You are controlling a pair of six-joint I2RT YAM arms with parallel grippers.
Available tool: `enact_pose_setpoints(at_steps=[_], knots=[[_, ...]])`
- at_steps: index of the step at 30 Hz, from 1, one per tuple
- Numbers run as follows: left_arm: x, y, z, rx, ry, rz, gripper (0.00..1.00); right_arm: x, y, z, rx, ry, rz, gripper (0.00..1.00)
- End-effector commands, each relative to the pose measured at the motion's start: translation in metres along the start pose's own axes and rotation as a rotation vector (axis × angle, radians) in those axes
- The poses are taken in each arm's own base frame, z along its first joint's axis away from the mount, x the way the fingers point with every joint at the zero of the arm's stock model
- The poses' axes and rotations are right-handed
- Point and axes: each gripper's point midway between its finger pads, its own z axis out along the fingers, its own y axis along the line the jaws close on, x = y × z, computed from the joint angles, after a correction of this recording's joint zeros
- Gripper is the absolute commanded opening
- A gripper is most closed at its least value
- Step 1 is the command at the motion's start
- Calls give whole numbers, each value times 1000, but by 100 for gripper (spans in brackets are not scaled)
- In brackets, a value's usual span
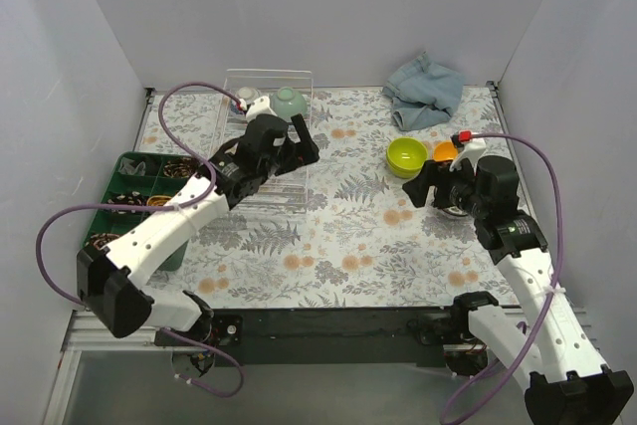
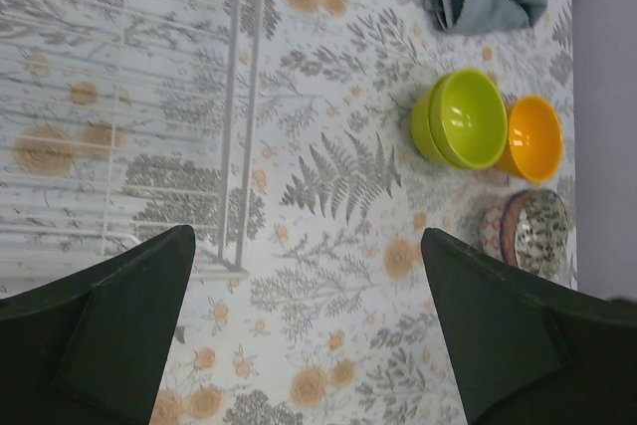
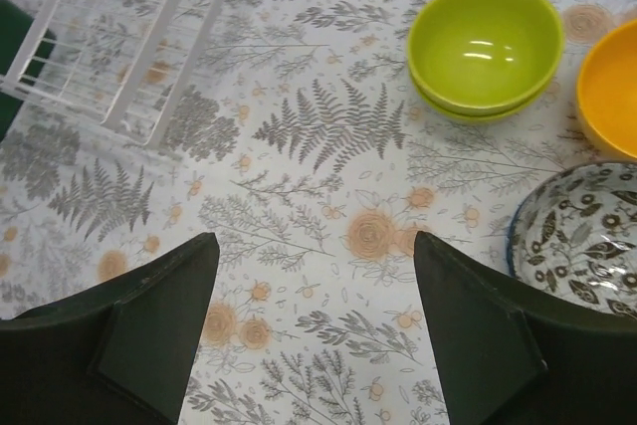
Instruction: Unload the bowls from the dish rack
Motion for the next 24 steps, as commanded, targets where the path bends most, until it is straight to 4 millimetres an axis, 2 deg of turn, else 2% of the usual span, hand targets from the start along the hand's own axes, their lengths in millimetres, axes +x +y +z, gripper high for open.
enact_pose_setpoints(at_steps=[1,2,4,5,6,11,17,23,24], knots=[[-27,22,16,-80,2,-51,98,20,35,-7,-159,41,-24,88],[-28,36,27,-117,10,-58,98,25,45,-8,-187,49,-50,88],[-25,52,38,-144,39,-71,98,30,49,-11,-190,47,-82,89],[-28,66,44,-174,41,-85,98,34,57,-13,-215,54,-100,89],[-22,75,51,-197,68,-91,98,35,58,-13,-220,59,-106,89],[-5,106,55,-261,139,-88,98,26,59,-10,-214,45,-136,92],[30,117,44,-273,276,-85,98,14,56,-2,-193,34,-162,96],[67,103,19,-200,439,-184,98,22,54,-1,-188,39,-156,96],[77,106,15,-211,466,-221,98,27,51,0,-184,44,-154,96]])
